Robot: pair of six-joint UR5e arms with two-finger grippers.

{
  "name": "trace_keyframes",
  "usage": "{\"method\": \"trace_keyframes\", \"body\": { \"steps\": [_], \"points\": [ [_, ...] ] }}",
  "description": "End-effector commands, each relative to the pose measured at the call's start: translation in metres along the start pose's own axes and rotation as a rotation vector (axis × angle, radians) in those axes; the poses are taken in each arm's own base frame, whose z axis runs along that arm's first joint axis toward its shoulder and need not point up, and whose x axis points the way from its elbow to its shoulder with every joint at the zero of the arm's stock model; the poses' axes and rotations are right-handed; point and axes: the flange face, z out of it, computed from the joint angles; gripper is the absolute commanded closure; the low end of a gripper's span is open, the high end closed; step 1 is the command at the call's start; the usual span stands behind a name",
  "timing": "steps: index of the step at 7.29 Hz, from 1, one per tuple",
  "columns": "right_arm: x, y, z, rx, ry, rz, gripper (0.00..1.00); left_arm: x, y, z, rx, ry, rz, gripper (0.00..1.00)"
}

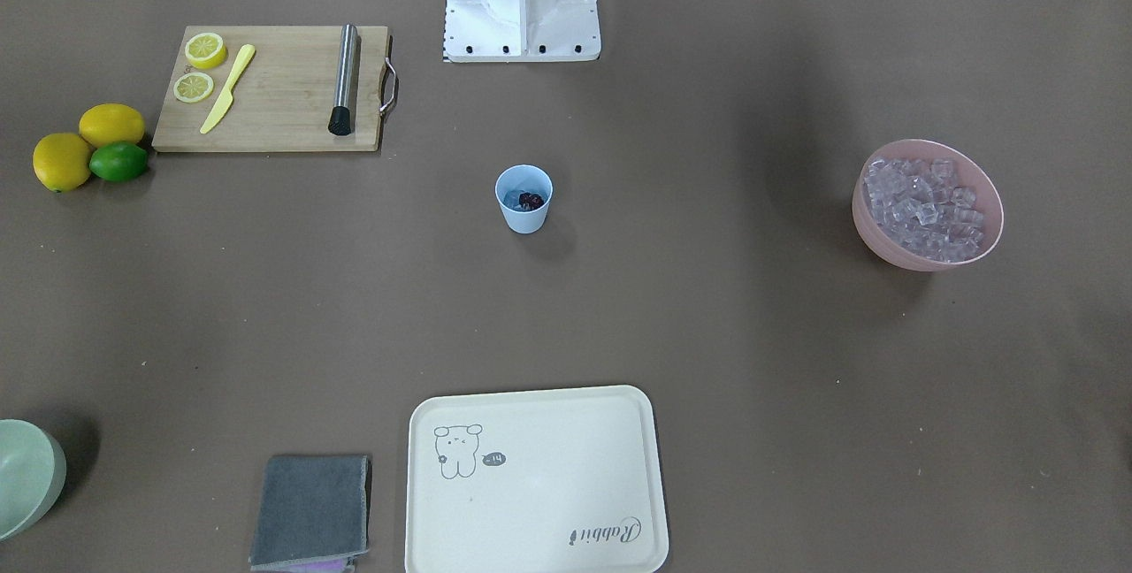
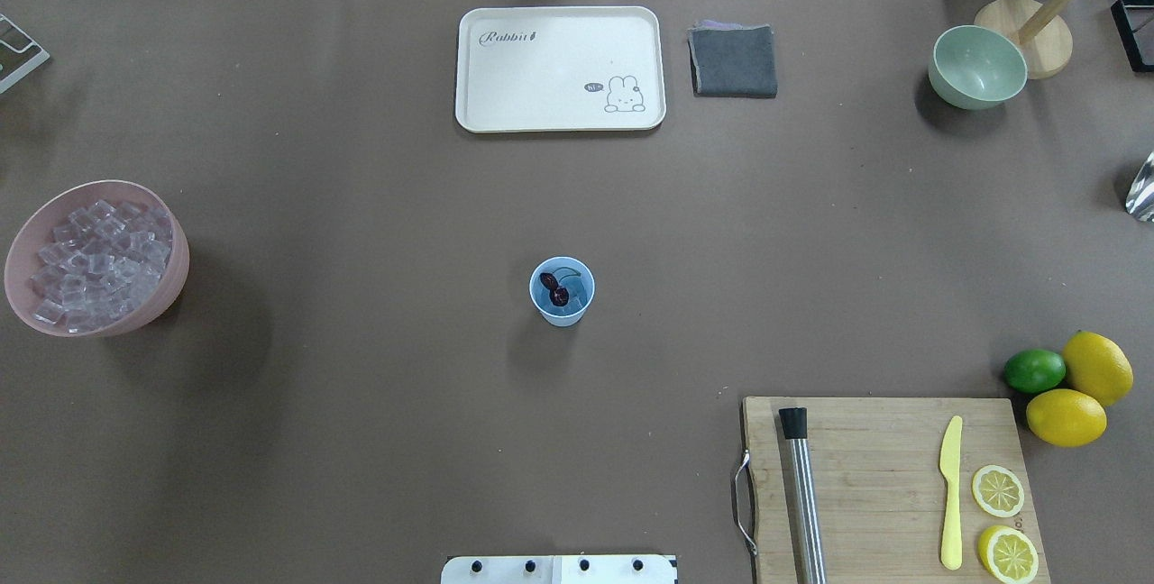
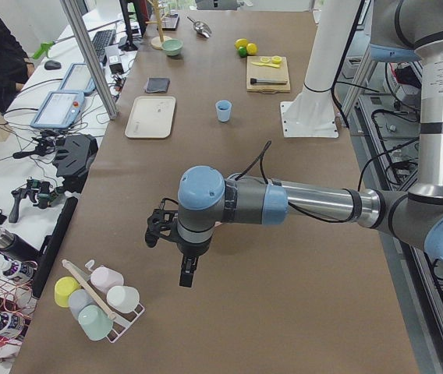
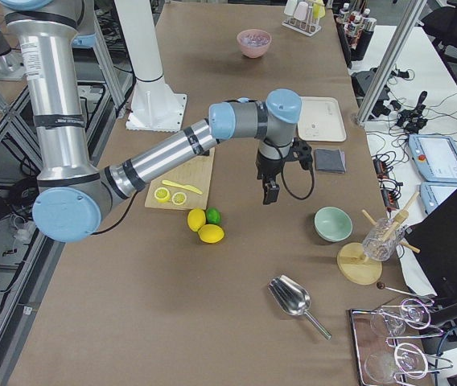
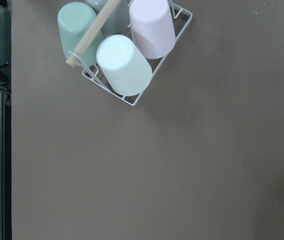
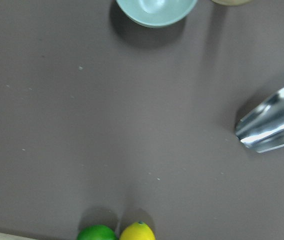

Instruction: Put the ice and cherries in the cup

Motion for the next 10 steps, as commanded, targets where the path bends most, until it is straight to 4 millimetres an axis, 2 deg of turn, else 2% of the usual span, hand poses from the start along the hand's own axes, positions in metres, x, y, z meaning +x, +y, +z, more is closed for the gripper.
{"method": "trace_keyframes", "body": {
  "steps": [1, 2, 4, 5, 6, 7, 10],
  "points": [
    [0.127, 0.048, 0.028, -0.054, -0.023, 0.004, 0.0, -0.008, 0.007, 0.012, -0.002, -0.006, 0.004, 0.02],
    [0.148, 0.064, 0.03, -0.055, -0.034, 0.022, 0.0, -0.01, 0.008, 0.015, -0.007, 0.001, -0.012, 0.02],
    [0.158, 0.085, 0.045, -0.079, -0.056, 0.091, 0.0, -0.007, 0.016, 0.017, -0.014, 0.007, -0.013, 0.02],
    [0.161, 0.093, 0.052, -0.092, -0.058, 0.145, 0.0, -0.002, 0.012, 0.019, -0.014, 0.008, -0.027, 0.02],
    [0.164, 0.1, 0.058, -0.104, -0.061, 0.162, 0.0, 0.014, 0.006, 0.025, -0.001, 0.011, -0.023, 0.02],
    [0.166, 0.104, 0.062, -0.112, -0.061, 0.168, 0.0, 0.027, 0.003, 0.035, 0.0, 0.016, -0.026, 0.02],
    [0.161, 0.092, 0.054, -0.093, -0.048, 0.188, 0.0, 0.029, 0.002, 0.035, 0.002, 0.017, -0.022, 0.02]
  ]
}}
